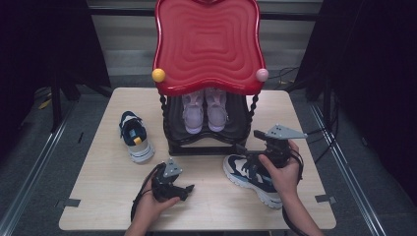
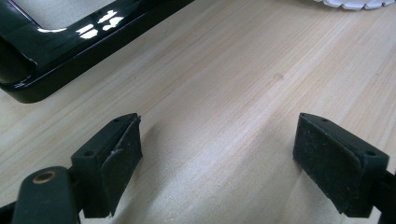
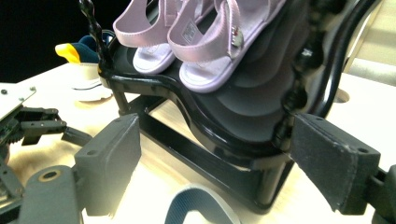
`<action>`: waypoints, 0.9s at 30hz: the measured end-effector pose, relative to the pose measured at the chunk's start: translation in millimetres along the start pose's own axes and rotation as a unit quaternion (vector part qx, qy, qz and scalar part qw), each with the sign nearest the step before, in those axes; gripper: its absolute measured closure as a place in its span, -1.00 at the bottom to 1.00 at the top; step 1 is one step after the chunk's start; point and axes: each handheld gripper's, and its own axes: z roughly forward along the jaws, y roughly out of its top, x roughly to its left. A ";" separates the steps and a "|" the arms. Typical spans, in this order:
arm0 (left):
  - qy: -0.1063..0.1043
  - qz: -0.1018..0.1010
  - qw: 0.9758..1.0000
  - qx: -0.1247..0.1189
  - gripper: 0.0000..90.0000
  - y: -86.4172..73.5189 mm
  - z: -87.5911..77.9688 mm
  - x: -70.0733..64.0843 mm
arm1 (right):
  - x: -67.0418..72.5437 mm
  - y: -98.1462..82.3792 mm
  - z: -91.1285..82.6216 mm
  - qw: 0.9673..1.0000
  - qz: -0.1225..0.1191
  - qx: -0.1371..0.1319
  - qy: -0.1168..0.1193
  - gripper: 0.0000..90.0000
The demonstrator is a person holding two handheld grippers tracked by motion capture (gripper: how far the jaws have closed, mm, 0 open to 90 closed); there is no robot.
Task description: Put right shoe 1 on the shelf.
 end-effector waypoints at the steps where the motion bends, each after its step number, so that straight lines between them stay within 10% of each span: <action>1: 0.000 0.000 1.000 0.000 -0.67 0.0 0.0 0.0 | -2.1 -1.1 -1.7 1.000 -0.001 0.001 0.003 -0.65; 27: 0.002 0.002 1.000 0.000 -0.67 0.4 0.2 0.5 | -35.5 -7.5 -40.6 1.000 0.010 0.001 -0.014 -0.67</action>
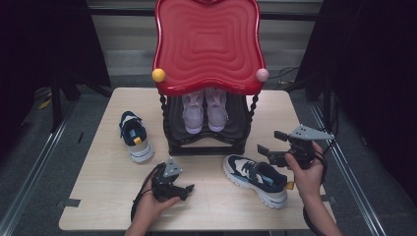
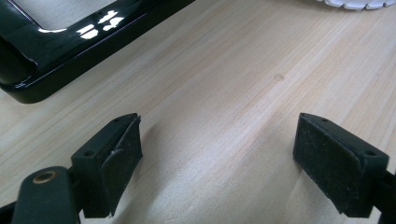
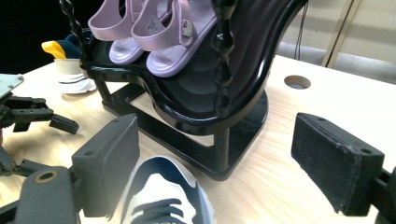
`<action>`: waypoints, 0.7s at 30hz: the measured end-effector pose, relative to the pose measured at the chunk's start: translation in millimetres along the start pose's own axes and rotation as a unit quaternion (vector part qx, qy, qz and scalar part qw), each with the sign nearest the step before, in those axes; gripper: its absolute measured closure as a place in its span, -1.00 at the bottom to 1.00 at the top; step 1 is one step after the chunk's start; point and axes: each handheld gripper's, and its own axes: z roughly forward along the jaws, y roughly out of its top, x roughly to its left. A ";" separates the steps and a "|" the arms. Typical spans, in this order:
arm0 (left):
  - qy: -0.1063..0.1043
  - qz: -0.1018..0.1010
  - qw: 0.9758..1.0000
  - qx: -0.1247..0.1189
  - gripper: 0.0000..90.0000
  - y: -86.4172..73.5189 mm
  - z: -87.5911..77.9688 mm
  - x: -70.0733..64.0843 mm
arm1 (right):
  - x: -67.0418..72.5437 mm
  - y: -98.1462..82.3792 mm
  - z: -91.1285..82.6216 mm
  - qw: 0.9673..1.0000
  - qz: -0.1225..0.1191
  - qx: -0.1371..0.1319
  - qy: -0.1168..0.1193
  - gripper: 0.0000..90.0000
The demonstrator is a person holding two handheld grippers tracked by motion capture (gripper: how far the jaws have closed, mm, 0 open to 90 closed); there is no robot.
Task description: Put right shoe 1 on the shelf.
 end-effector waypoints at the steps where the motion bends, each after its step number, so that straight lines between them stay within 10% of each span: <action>1: 0.000 0.000 1.000 0.000 -0.67 0.0 0.0 0.0 | -0.9 -0.1 -1.3 1.000 0.000 0.001 -0.001 -0.67; 21: 0.000 -0.001 1.000 0.000 -0.67 0.1 0.2 0.0 | -26.6 -23.5 -10.7 0.999 0.021 0.013 -0.038 -0.67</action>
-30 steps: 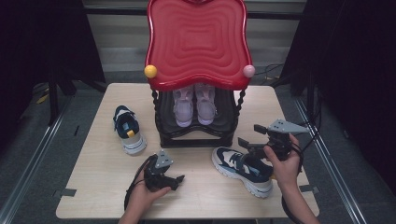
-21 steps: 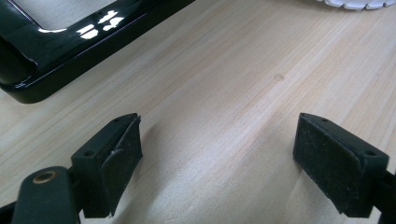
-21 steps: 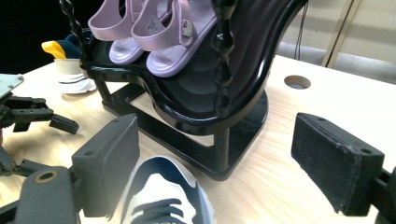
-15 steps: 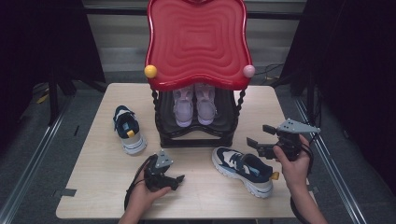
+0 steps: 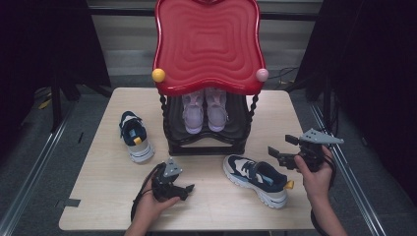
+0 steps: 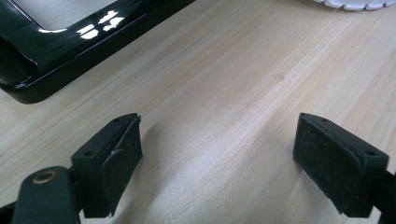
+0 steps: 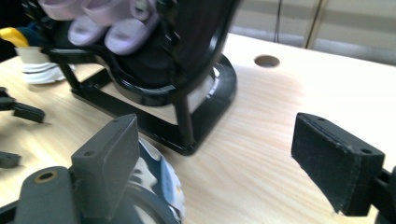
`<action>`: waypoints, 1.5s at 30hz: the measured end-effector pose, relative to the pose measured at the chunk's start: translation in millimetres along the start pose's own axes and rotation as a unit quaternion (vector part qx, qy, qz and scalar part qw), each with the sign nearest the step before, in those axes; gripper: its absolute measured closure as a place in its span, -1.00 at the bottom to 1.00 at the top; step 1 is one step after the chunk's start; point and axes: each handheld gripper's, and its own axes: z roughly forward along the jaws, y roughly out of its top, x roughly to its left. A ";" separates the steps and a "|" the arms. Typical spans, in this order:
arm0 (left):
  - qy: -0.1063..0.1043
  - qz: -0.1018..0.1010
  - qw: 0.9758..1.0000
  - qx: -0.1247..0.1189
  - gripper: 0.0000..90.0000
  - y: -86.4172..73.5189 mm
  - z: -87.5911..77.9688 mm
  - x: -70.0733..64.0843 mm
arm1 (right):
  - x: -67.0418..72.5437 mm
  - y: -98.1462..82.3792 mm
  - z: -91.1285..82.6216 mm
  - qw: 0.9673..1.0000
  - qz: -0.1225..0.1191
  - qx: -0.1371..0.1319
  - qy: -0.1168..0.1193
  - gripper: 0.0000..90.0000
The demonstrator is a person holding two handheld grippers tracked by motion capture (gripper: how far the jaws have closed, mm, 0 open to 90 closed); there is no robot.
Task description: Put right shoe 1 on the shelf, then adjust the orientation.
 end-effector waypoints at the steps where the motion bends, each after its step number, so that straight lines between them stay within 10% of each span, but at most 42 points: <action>1: 0.000 0.000 1.000 0.000 -0.67 0.0 0.0 0.0 | -1.7 -2.2 0.2 1.000 0.004 0.001 -0.002 -0.67; 22: 0.000 0.000 1.000 0.000 -0.67 0.0 0.0 -0.1 | -41.4 -55.5 12.3 0.996 0.028 0.058 -0.063 -0.67; 45: 0.000 0.000 1.000 0.000 -0.67 0.0 0.0 -0.1 | -46.5 -87.1 31.6 0.987 0.006 0.126 -0.097 -0.67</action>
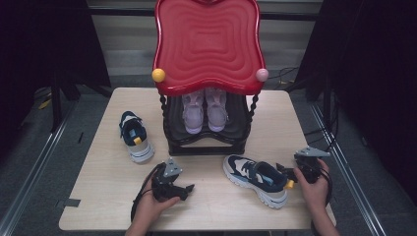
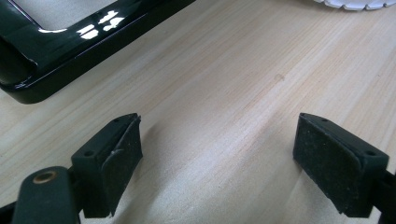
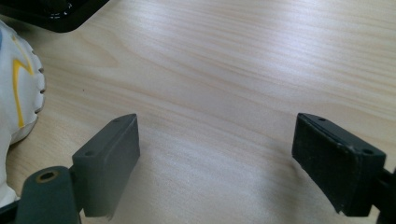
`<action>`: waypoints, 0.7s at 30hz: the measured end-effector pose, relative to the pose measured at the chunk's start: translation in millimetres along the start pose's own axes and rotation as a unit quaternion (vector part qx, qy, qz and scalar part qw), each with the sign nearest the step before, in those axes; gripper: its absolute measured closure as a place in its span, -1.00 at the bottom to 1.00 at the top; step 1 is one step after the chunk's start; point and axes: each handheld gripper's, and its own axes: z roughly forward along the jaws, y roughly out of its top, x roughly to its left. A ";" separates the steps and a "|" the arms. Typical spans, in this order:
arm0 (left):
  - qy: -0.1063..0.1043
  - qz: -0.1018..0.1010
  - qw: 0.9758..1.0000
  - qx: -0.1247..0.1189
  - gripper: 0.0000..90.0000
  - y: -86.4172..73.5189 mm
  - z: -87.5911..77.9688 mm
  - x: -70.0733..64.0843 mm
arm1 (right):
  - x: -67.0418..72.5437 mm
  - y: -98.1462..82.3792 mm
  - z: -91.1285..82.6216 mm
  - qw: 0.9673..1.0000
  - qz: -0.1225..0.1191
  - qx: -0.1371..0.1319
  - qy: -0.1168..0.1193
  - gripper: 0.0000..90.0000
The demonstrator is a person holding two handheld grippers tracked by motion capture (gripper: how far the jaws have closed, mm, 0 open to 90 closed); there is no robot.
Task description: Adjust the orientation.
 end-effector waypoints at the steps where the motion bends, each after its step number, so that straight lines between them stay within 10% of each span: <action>1: 0.000 0.000 1.000 0.000 -0.67 0.0 0.0 0.0 | 0.2 0.1 1.2 1.000 -0.006 0.006 0.003 -0.67; 21: 0.002 -0.008 1.000 -0.002 -0.56 -0.2 -2.1 2.1 | -0.1 0.6 3.1 0.999 -0.005 0.024 0.023 -0.69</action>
